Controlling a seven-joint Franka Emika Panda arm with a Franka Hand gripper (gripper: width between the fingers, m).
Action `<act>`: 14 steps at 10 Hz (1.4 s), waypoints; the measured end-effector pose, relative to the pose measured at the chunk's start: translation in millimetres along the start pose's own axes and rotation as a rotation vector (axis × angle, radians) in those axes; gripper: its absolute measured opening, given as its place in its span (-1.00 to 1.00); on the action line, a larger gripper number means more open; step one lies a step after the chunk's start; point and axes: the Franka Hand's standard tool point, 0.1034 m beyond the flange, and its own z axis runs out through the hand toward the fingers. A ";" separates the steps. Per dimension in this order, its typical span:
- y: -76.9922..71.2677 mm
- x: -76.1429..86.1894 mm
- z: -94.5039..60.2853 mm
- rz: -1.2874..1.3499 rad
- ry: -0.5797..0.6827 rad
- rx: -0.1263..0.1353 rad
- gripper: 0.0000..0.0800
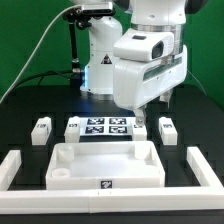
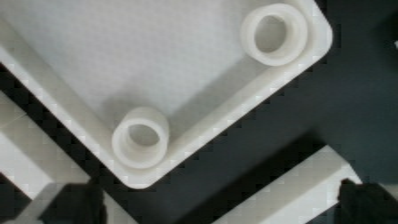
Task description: Assemble desk
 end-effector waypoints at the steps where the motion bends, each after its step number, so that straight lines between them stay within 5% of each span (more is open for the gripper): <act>1: 0.0 0.0 0.1 0.000 0.000 0.000 0.62; 8: 0.9 -1.4 1.1 -0.013 0.000 0.000 0.62; 14: 13.8 -86.6 50.6 -0.608 0.017 -0.006 0.62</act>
Offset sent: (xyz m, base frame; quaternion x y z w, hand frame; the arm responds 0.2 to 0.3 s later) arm 0.0000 0.0000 0.0000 0.0000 0.0000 0.0000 1.0000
